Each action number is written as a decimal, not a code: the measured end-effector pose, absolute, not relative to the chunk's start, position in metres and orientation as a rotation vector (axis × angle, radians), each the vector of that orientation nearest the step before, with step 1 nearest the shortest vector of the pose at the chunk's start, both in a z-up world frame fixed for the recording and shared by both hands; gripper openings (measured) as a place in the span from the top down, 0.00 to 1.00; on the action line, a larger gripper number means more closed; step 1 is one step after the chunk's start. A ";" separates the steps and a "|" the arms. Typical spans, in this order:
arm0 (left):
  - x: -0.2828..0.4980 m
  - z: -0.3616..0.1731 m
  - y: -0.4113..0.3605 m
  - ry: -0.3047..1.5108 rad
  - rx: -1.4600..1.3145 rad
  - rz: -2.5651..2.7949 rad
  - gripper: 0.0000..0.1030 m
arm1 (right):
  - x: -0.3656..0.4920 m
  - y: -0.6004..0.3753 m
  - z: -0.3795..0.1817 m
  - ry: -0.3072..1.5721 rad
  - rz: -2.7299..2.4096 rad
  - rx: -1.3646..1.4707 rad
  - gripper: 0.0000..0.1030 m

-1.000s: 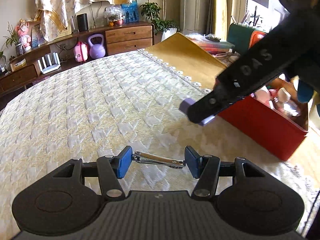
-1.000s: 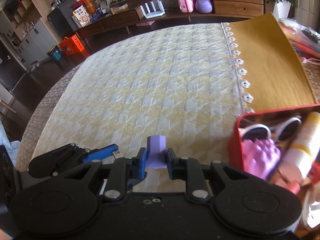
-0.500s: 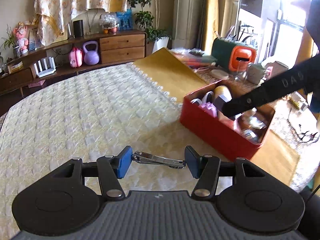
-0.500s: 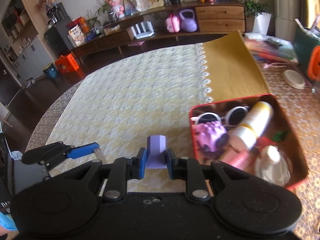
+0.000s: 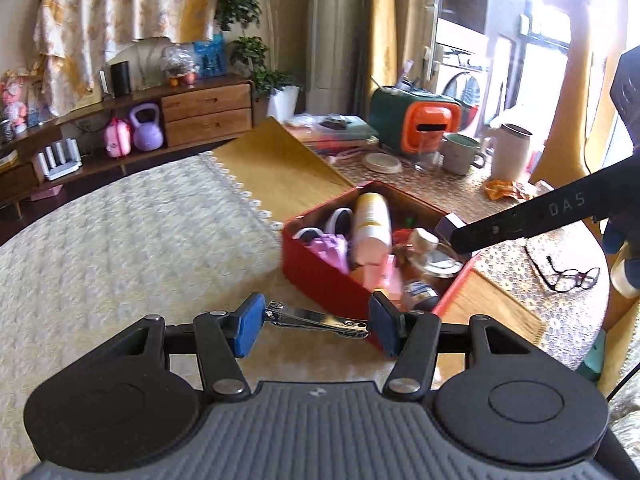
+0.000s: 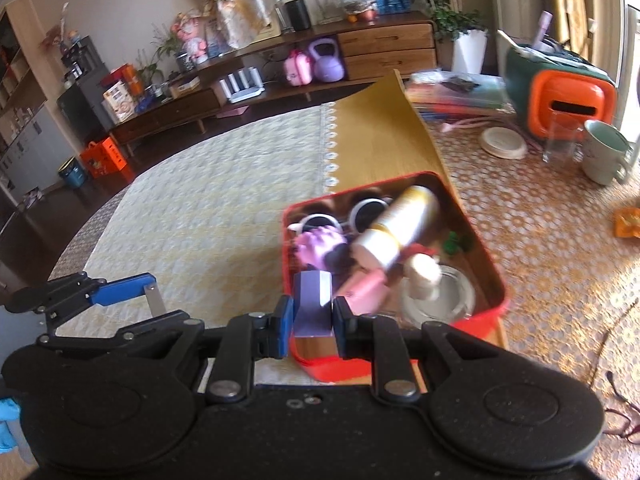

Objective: Organize rigid objects
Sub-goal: 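Carry the metal clipper and purple block over the red box with both tools, then open both tools to release the clipper and purple block into the box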

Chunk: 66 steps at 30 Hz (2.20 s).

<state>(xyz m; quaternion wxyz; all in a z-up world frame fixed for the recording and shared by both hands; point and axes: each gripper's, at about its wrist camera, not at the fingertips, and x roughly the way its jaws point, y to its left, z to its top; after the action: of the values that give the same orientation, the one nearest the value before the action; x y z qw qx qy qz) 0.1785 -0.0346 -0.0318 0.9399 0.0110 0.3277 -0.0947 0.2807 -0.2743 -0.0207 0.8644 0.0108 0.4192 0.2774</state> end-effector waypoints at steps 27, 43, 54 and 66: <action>0.292 -0.068 -0.137 0.820 0.085 -0.261 0.44 | 0.343 -0.326 -0.067 0.888 0.446 -0.005 0.80; 0.313 -0.100 -0.141 0.891 0.102 -0.234 0.44 | 0.348 -0.314 -0.081 0.925 0.482 -0.058 0.76; 0.315 -0.103 -0.133 0.910 0.057 -0.209 0.44 | 0.348 -0.318 -0.082 0.926 0.475 -0.004 0.67; 0.291 -0.080 -0.133 0.830 0.071 -0.200 0.39 | 0.330 -0.323 -0.070 0.878 0.488 0.034 0.55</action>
<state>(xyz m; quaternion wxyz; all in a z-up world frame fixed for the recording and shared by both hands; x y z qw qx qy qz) 0.2909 -0.1328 -0.0795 0.9097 0.0345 0.4023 -0.0968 0.3301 -0.3232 -0.0701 0.8764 0.0165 0.4207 0.2339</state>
